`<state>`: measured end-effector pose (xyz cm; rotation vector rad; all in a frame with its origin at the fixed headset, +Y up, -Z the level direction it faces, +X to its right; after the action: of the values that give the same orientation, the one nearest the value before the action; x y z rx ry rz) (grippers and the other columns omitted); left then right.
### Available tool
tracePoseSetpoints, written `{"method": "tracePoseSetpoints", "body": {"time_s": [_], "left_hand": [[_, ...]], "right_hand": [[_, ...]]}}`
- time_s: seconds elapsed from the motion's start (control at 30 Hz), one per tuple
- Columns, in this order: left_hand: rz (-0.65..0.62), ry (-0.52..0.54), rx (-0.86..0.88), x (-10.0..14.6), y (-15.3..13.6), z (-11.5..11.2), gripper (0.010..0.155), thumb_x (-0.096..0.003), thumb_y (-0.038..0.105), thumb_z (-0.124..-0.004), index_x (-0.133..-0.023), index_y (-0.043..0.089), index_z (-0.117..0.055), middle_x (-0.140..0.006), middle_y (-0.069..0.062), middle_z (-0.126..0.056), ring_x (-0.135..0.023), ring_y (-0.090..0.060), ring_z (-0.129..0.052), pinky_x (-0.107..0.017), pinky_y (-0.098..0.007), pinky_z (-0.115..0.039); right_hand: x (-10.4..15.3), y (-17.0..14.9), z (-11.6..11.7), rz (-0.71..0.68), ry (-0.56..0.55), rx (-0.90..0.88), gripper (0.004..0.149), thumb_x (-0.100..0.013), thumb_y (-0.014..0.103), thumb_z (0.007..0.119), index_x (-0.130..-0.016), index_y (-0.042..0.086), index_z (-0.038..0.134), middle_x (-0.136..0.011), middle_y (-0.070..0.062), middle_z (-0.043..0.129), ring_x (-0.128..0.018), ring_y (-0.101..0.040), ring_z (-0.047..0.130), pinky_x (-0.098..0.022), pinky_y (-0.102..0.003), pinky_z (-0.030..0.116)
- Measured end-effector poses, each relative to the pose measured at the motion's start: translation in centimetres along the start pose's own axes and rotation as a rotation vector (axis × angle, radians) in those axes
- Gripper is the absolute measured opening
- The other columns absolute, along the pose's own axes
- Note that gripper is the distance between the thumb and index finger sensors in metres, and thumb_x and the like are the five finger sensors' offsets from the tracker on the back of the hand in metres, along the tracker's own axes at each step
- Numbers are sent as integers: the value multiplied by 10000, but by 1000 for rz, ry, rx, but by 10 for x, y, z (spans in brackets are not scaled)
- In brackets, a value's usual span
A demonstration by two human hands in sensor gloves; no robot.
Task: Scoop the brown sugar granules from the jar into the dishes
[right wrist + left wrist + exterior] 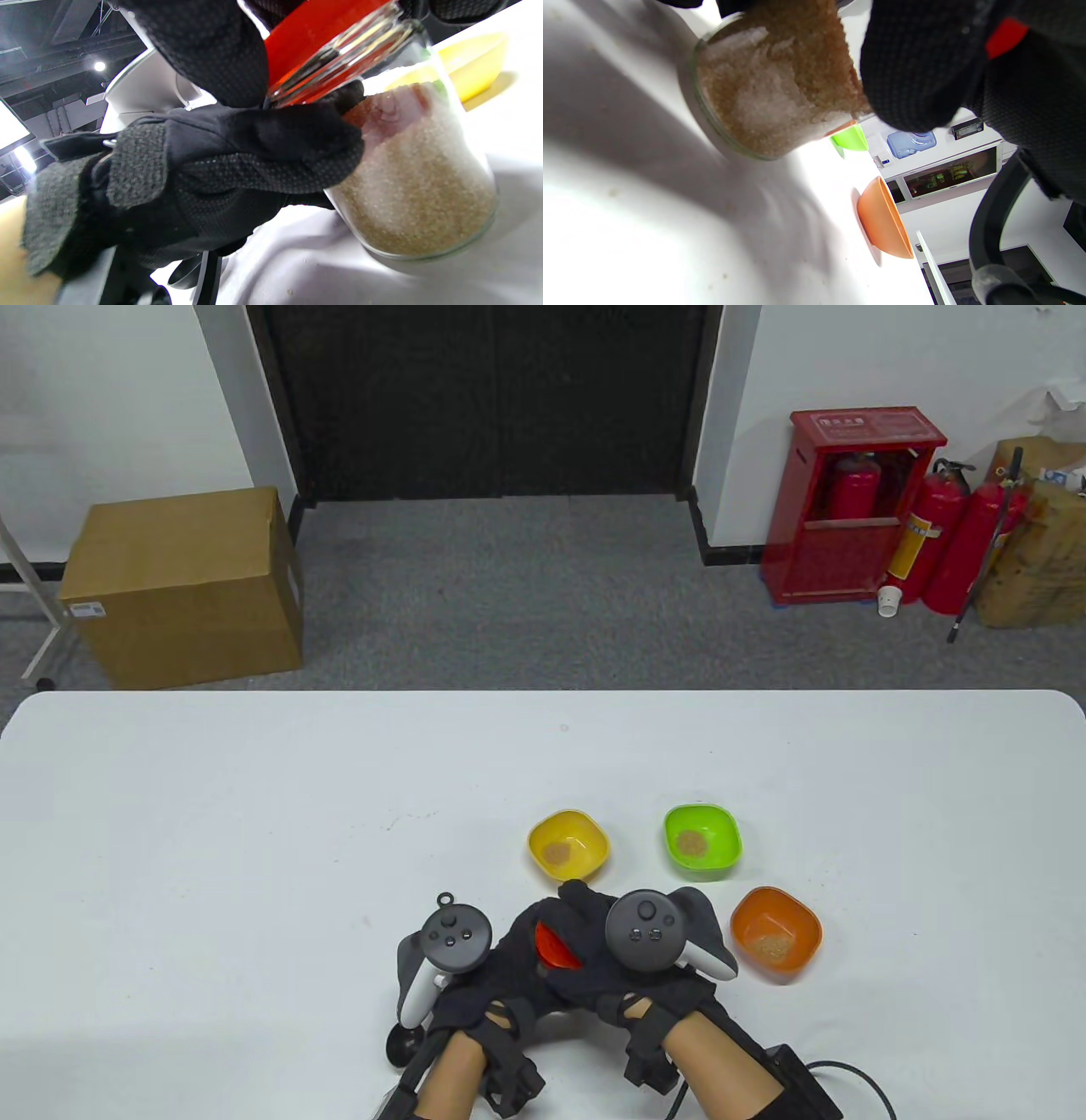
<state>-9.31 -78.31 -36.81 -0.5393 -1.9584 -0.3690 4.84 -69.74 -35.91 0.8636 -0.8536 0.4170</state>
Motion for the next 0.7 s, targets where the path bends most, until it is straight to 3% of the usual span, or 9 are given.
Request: {"method": "tracePoseSetpoints", "body": {"time_s": [0.33,0.47,0.6,0.7], "left_hand": [[2,7,-11,0,-1,1,1079,-389,504,-1025,-1126,227,-288,-1210,-7,-451,-1131,-320,-609,-798,-586,-523],[4,6,-14,0,-1,1,1078,-388,504,-1025,-1126,227,-288,-1210,-9,-450,-1131,-319,-609,-797,-586,-526],[4,7,-13,0,-1,1,1078,-390,505,-1024,-1126,227,-288,-1210,-8,-451,-1130,-320,-610,-796,-585,-527],[4,6,-10,0,-1,1,1078,-389,507,-1024,-1127,231,-288,-1210,-7,-453,-1130,-316,-614,-796,-583,-531]], "right_hand": [[4,3,-4,31,-73,126,791,-468,365,941,-1087,29,580,-1087,-403,517,-836,-629,639,-555,-753,615],[9,1,-9,64,-74,90,801,-489,454,872,-1084,2,583,-1065,-419,554,-789,-606,696,-519,-744,642],[15,-4,-20,114,-134,88,716,-515,407,863,-1043,-25,644,-971,-410,689,-696,-555,790,-474,-722,688],[22,-10,-32,157,-211,96,651,-524,388,857,-975,-61,722,-816,-360,858,-568,-483,890,-399,-696,742]]}}
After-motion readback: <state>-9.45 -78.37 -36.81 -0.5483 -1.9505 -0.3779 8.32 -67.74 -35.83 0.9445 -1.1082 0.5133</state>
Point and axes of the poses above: the tracker on the back of each hand, its own y axis roughly to the thumb side, its own x axis roughly from the fingertips to the wrist, z = x × y, the point moved 4 cm from there along -x, roughly from the wrist to the fingertips
